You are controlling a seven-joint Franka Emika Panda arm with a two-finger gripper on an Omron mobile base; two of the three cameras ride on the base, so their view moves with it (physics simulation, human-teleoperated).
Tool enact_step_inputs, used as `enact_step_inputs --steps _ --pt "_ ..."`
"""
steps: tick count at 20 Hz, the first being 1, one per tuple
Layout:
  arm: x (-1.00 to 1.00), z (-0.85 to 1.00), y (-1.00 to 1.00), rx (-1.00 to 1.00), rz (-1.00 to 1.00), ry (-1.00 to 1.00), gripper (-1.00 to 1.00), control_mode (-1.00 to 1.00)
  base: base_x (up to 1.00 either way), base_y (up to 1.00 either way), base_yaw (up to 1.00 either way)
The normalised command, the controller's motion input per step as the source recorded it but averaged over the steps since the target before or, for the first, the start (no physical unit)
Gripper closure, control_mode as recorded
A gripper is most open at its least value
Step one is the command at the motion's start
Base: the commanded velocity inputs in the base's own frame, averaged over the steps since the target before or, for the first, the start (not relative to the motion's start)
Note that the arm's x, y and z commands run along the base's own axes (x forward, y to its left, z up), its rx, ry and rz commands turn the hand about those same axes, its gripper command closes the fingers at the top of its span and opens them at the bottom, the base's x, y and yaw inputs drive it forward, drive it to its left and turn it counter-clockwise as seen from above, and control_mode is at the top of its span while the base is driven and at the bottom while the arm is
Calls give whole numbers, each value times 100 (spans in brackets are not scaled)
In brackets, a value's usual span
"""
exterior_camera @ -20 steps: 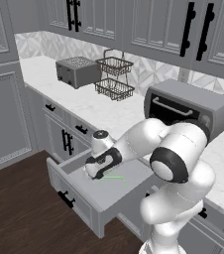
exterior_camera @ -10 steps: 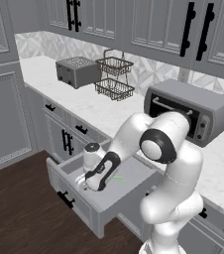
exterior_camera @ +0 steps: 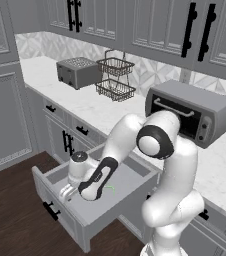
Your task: Take a straw from the drawer in front and place it inside the glass cup on the dining counter.
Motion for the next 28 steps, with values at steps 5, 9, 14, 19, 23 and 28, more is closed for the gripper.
enact_step_inputs --steps 5,9,14,19,23,28 --pt "-48 -13 100 2 0 0 -100 -100 0 0 0" --pt "-45 20 48 3 -10 0 -100 -100 0 0 0" --pt "-2 58 -23 0 -56 0 -100 -100 0 0 0" --pt "6 33 -32 0 -78 1 -100 -100 0 0 0" --pt "17 23 -10 1 -77 2 -100 -100 0 0 0" --pt "12 4 -1 10 -74 2 -100 -100 0 0 0"
